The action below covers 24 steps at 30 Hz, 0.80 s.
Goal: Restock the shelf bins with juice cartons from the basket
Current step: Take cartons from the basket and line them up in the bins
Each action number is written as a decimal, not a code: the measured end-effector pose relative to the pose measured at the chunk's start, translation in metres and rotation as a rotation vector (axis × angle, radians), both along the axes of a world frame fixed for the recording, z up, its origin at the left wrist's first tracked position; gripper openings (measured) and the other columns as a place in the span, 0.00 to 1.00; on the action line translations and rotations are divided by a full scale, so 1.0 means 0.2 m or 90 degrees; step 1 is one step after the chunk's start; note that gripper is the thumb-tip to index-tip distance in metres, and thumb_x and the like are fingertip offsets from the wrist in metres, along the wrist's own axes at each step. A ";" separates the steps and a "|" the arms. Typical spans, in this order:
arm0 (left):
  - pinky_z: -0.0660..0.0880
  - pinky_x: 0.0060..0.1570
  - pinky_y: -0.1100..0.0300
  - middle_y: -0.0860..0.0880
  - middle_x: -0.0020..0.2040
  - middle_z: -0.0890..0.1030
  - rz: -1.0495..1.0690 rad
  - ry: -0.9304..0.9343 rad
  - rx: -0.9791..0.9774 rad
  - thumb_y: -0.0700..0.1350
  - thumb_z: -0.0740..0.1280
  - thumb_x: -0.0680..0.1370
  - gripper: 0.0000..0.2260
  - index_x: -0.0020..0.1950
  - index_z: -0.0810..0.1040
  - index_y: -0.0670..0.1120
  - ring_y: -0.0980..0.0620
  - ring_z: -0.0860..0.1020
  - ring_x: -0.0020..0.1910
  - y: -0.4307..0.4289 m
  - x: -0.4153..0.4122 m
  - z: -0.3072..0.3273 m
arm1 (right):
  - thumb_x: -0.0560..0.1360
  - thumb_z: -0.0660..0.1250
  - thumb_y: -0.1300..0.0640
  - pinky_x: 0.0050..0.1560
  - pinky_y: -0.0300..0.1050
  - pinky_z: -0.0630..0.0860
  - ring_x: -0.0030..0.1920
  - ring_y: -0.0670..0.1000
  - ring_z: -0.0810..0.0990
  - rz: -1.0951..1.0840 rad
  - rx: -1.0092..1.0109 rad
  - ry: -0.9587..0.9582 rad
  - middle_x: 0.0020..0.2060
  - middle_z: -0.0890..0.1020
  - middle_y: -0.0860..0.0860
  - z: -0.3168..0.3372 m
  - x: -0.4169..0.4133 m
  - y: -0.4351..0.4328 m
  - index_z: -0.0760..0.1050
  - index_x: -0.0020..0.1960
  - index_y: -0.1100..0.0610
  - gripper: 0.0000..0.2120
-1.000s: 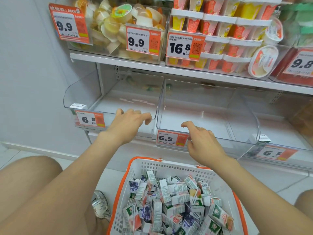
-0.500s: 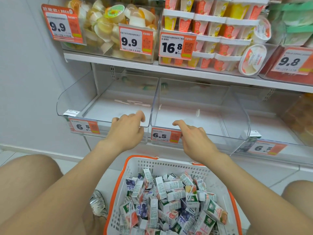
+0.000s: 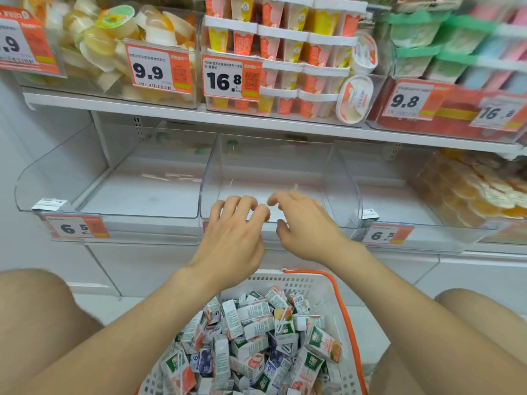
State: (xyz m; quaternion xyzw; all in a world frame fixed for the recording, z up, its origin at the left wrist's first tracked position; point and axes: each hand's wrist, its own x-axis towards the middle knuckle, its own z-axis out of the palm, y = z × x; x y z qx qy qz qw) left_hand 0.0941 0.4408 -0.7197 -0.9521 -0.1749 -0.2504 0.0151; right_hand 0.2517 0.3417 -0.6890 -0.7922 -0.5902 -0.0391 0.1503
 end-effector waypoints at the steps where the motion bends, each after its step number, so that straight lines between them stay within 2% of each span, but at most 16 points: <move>1: 0.69 0.56 0.47 0.49 0.59 0.73 -0.011 0.003 -0.007 0.44 0.66 0.75 0.14 0.60 0.74 0.49 0.43 0.72 0.57 -0.02 0.03 0.00 | 0.76 0.63 0.61 0.56 0.54 0.74 0.57 0.57 0.78 -0.039 0.016 0.000 0.56 0.80 0.51 0.05 0.03 -0.05 0.74 0.64 0.51 0.17; 3: 0.69 0.57 0.47 0.48 0.61 0.73 -0.043 0.011 -0.017 0.42 0.67 0.75 0.15 0.61 0.74 0.49 0.43 0.73 0.58 -0.07 0.10 0.00 | 0.74 0.63 0.61 0.48 0.53 0.78 0.50 0.60 0.80 -0.163 0.075 0.010 0.47 0.83 0.52 0.14 0.14 -0.17 0.78 0.52 0.51 0.11; 5: 0.69 0.60 0.47 0.47 0.66 0.73 -0.077 0.025 -0.024 0.39 0.67 0.75 0.18 0.65 0.74 0.49 0.43 0.72 0.62 -0.12 0.18 -0.01 | 0.71 0.61 0.61 0.45 0.53 0.80 0.45 0.62 0.80 -0.294 0.129 0.038 0.41 0.84 0.53 0.18 0.31 -0.33 0.79 0.45 0.52 0.10; 7: 0.69 0.64 0.46 0.45 0.72 0.70 -0.111 0.038 -0.030 0.38 0.67 0.76 0.21 0.68 0.73 0.48 0.43 0.70 0.67 -0.16 0.25 -0.02 | 0.69 0.60 0.62 0.46 0.54 0.82 0.43 0.62 0.81 -0.373 0.097 0.079 0.42 0.84 0.54 0.19 0.51 -0.50 0.80 0.45 0.50 0.13; 8: 0.69 0.66 0.46 0.45 0.74 0.69 -0.127 0.048 -0.032 0.38 0.66 0.76 0.22 0.70 0.73 0.48 0.43 0.69 0.69 -0.19 0.28 -0.03 | 0.69 0.62 0.62 0.48 0.55 0.82 0.45 0.62 0.82 -0.394 0.042 0.095 0.46 0.84 0.54 0.17 0.60 -0.56 0.80 0.49 0.48 0.15; 11: 0.68 0.69 0.44 0.43 0.76 0.68 -0.158 0.087 -0.026 0.38 0.66 0.76 0.23 0.72 0.72 0.48 0.41 0.69 0.72 -0.25 0.37 -0.06 | 0.72 0.69 0.63 0.61 0.55 0.77 0.61 0.60 0.79 -0.355 -0.149 0.077 0.59 0.81 0.53 0.06 0.78 -0.69 0.76 0.66 0.50 0.24; 13: 0.67 0.70 0.44 0.44 0.77 0.68 -0.161 0.113 -0.019 0.39 0.66 0.77 0.24 0.73 0.70 0.49 0.41 0.68 0.73 -0.28 0.41 -0.10 | 0.73 0.67 0.64 0.64 0.55 0.72 0.64 0.59 0.76 -0.306 -0.195 0.045 0.62 0.78 0.52 -0.03 0.82 -0.70 0.69 0.73 0.49 0.30; 15: 0.67 0.70 0.43 0.46 0.77 0.67 -0.158 0.128 -0.009 0.40 0.65 0.78 0.24 0.74 0.69 0.50 0.41 0.69 0.72 -0.30 0.44 -0.13 | 0.73 0.63 0.65 0.60 0.54 0.66 0.60 0.59 0.75 -0.272 -0.209 0.017 0.56 0.78 0.51 -0.09 0.84 -0.70 0.63 0.75 0.49 0.32; 17: 0.68 0.66 0.42 0.47 0.76 0.69 -0.150 0.127 0.002 0.40 0.67 0.77 0.25 0.74 0.69 0.51 0.41 0.72 0.69 -0.32 0.46 -0.15 | 0.72 0.62 0.67 0.56 0.52 0.62 0.50 0.58 0.75 -0.265 -0.205 0.027 0.43 0.77 0.48 -0.10 0.83 -0.69 0.62 0.72 0.52 0.30; 19: 0.69 0.65 0.42 0.47 0.75 0.70 -0.138 0.123 0.011 0.38 0.68 0.74 0.27 0.73 0.70 0.51 0.40 0.73 0.67 -0.32 0.47 -0.17 | 0.72 0.61 0.67 0.54 0.52 0.61 0.44 0.57 0.73 -0.277 -0.195 0.061 0.36 0.74 0.48 -0.08 0.84 -0.69 0.61 0.69 0.54 0.27; 24: 0.67 0.64 0.42 0.47 0.76 0.69 -0.130 0.122 0.025 0.38 0.69 0.74 0.29 0.74 0.70 0.50 0.41 0.72 0.66 -0.32 0.48 -0.19 | 0.73 0.62 0.65 0.47 0.49 0.61 0.42 0.54 0.72 -0.281 -0.202 0.119 0.39 0.75 0.52 -0.02 0.82 -0.72 0.61 0.66 0.52 0.24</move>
